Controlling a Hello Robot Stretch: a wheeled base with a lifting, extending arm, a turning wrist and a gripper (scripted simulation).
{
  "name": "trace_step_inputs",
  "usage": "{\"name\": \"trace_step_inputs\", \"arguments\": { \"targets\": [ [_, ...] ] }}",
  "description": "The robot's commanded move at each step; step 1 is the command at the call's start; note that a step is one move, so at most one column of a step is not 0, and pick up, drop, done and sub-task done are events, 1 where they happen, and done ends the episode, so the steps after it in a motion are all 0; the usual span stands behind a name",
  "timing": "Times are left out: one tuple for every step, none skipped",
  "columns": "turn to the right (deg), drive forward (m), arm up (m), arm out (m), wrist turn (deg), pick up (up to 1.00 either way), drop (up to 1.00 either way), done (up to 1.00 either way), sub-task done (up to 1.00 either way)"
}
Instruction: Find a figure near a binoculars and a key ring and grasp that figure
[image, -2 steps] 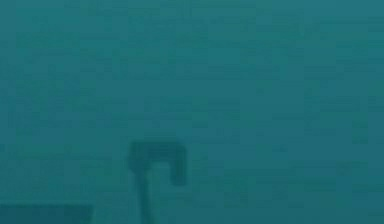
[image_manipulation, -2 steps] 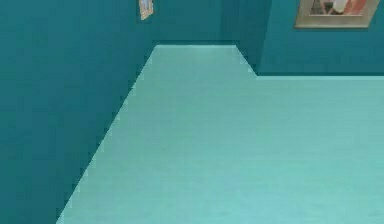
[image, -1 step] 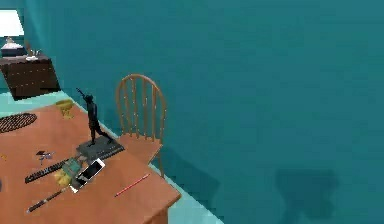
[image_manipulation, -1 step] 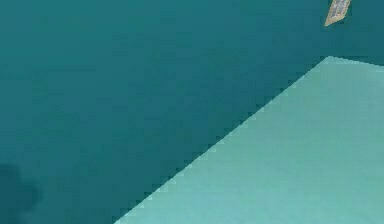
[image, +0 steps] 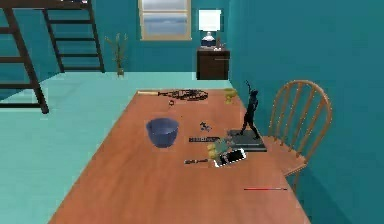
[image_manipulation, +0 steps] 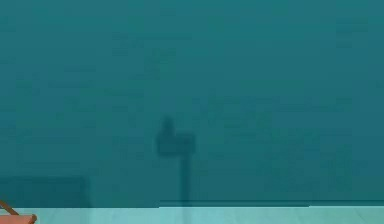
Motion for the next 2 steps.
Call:
{"name": "trace_step_inputs", "arguments": {
  "targets": [
    [-45.0, 0.00, 0.00, 0.00, 0.0, 0.00, 0.00, 0.00, 0.00],
    [-24.0, 0.00, 0.00, 0.00, 0.0, 0.00, 0.00, 0.00, 0.00]
  ]
}}
